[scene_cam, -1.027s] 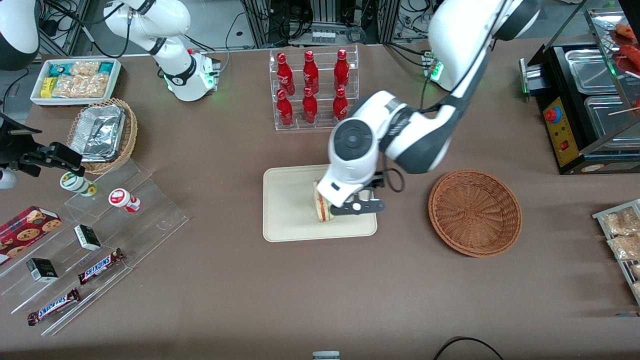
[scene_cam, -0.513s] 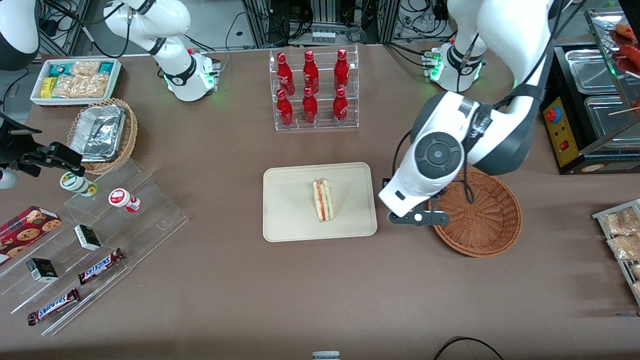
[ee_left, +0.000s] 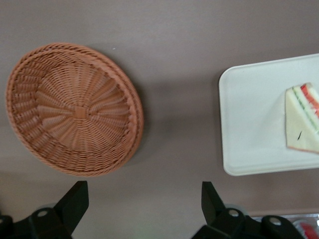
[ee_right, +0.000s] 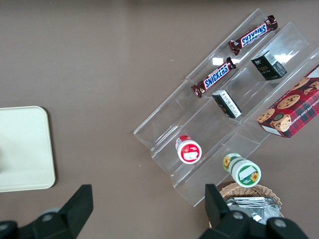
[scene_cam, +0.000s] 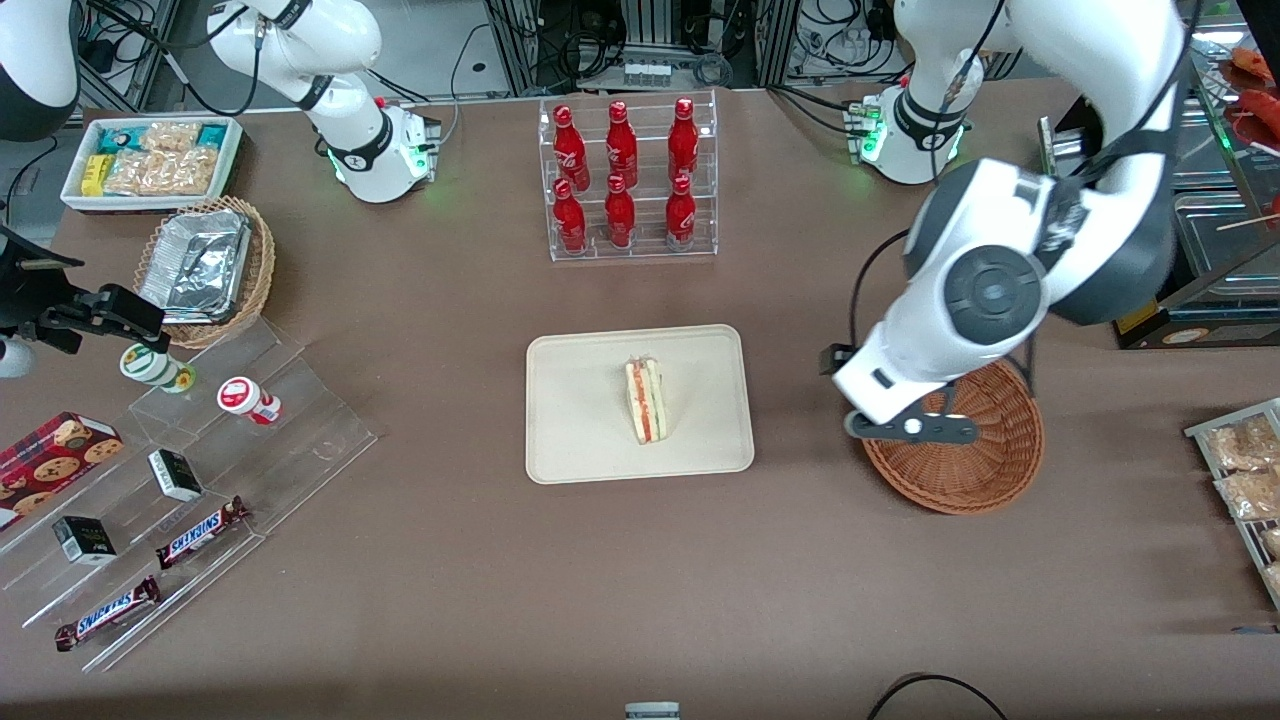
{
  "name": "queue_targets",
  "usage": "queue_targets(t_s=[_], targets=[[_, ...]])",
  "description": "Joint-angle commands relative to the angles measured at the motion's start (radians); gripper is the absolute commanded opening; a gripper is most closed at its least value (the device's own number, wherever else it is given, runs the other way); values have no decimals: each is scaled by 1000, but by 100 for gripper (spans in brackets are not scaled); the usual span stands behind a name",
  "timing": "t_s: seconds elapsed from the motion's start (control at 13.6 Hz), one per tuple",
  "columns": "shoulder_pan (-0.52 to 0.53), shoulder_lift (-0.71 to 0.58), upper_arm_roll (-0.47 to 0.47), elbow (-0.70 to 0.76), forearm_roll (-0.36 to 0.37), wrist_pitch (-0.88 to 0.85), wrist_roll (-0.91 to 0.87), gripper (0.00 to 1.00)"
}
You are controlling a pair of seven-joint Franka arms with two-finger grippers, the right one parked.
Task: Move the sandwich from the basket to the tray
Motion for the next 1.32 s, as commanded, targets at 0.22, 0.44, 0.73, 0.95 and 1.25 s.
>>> queue_targets(t_s=[0.22,0.44,0.73,0.95,1.25], targets=[[152,-243,0,-196,-57,-47,227,100],[199,-317,0,-195,-57,-146,291,100],[219,-369,16,-193,-57,-217,298,100],[215,-384,59,-195,-57,-237,318,100],[215,-397,62,-195,-57,-253,319,100]])
